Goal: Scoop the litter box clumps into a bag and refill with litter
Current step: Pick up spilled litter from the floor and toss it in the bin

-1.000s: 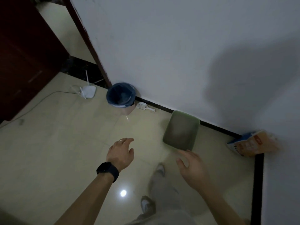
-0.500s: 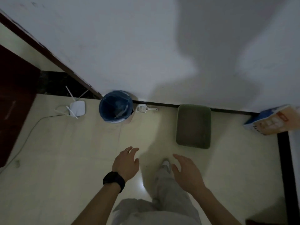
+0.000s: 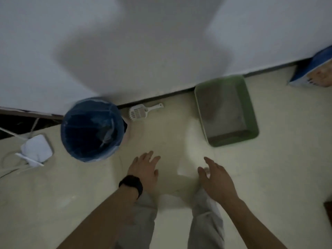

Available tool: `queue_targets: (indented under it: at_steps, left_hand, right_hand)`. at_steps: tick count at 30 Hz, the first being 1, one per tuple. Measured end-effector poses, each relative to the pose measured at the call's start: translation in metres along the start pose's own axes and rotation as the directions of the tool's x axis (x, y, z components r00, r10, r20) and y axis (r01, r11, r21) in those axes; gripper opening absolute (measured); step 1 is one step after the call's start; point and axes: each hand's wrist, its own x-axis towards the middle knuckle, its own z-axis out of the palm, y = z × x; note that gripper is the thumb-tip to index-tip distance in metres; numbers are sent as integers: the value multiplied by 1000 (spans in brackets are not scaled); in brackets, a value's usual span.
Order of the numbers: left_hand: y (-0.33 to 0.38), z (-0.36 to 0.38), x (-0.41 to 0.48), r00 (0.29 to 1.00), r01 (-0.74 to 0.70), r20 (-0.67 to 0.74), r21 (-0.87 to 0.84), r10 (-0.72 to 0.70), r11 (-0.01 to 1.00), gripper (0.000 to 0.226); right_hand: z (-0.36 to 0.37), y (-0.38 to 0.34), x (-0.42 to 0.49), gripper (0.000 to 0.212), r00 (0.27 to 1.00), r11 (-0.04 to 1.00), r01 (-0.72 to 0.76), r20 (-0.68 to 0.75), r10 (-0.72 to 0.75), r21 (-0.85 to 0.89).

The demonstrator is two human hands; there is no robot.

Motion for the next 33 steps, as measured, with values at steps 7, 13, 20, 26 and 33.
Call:
queue_targets:
  at_steps: [7, 13, 20, 26, 33]
  left_hand:
    - [-78, 107, 149, 995, -1, 97, 141, -13, 990, 59]
    - [-95, 189, 232, 994, 1, -109, -42, -5, 999, 65]
    - [-92, 222, 334, 898, -79, -432, 22, 81, 997, 69]
    - [-95, 239, 371, 822, -77, -557, 102, 121, 992, 70]
    - [-78, 221, 400, 726, -180, -644, 157, 239, 971, 71]
  right_hand:
    - [182, 51, 104, 57, 978, 985, -171, 131, 164, 38]
    - [267, 99, 182, 62, 993, 994, -106, 46, 107, -17]
    - [270, 122, 302, 73, 874, 966, 144, -430, -225, -214]
    - [234, 107, 397, 73, 765, 937, 256, -543, -348, -239]
    - [200, 90, 464, 65, 679, 911, 321, -608, -412, -258]
